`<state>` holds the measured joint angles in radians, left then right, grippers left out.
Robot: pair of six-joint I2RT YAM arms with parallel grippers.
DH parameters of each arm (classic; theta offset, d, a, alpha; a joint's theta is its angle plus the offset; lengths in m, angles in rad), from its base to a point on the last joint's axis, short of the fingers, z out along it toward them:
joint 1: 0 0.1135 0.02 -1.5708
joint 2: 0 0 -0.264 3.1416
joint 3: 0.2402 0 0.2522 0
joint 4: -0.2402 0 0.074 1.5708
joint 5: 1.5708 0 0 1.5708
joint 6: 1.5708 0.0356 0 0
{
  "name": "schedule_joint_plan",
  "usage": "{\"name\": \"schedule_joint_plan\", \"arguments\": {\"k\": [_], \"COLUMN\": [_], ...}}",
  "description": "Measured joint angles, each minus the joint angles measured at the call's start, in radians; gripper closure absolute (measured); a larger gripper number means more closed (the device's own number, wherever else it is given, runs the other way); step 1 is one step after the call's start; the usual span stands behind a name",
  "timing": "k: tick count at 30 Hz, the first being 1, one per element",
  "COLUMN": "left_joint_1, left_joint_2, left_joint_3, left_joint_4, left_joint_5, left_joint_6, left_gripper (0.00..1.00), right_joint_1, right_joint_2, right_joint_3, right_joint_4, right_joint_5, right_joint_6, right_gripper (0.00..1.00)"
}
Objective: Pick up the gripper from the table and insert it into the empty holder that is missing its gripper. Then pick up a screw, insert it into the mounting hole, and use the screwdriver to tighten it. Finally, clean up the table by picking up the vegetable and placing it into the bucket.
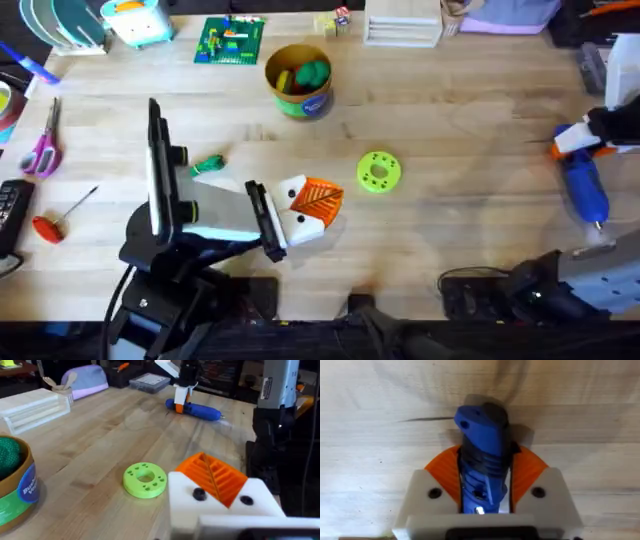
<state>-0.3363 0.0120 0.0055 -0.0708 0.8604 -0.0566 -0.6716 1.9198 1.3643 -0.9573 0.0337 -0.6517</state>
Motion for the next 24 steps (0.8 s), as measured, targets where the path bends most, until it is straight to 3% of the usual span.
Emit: {"name": "schedule_joint_plan", "arguments": {"k": [8,17,24], "left_joint_1": [0.000,0.000,0.000], "left_joint_2": [0.000,0.000,0.000], "left_joint_3": [0.000,0.000,0.000], "left_joint_4": [0.000,0.000,0.000], "left_joint_5": [0.000,0.000,0.000], "left_joint_6": [0.000,0.000,0.000], "left_gripper": [0.984,0.984,0.984], "right_joint_1": [0.000,0.000,0.000], "right_joint_2": [0.000,-0.013,-0.173], "right_joint_3": [0.000,-0.003,-0.007], "right_joint_4": [0.000,-0.005,0.002], "right_joint_5": [-0.001,-0.001,-0.051], "right_joint_6": [-0.003,0.005,0.068], "right_gripper": [0.974,0.973,0.973]}}
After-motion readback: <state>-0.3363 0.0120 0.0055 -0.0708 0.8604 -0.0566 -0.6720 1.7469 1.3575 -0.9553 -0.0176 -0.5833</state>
